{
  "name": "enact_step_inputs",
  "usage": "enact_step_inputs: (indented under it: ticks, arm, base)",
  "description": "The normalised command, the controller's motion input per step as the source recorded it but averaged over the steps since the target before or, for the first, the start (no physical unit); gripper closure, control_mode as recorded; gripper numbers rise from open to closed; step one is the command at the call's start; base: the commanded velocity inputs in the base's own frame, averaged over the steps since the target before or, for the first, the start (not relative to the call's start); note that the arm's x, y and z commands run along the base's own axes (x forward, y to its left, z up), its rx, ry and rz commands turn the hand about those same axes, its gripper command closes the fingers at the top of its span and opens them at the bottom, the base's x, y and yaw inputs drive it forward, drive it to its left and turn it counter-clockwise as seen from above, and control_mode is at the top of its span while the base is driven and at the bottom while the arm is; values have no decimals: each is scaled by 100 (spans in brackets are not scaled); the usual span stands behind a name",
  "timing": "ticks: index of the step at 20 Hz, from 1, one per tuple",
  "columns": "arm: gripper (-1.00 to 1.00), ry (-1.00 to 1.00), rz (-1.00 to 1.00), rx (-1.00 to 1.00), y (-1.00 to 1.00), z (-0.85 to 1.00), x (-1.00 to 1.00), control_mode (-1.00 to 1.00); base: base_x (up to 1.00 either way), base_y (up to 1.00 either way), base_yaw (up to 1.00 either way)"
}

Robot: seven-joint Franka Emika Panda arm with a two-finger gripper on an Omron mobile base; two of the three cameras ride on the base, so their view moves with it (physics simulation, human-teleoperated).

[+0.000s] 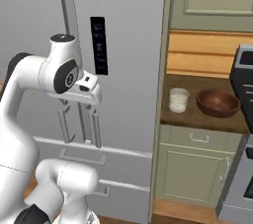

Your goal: Grab a lemon wedge from the fridge and one ice cube from the ice bowl, and put them in the glass of lemonade.

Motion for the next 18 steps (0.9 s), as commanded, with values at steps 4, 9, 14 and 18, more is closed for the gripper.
enact_step_inputs:
  ticks: [4,9,14,18]
  arm:
    - [-100,0,0,0,0,0,0,100]
    - [-100,0,0,0,0,0,0,100]
    - [-100,0,0,0,0,0,0,100]
    - [-100,0,0,0,0,0,0,100]
  base:
    - [1,-90,0]
    - [0,-47,0]
    - [42,-86,9]
    - [61,-100,8]
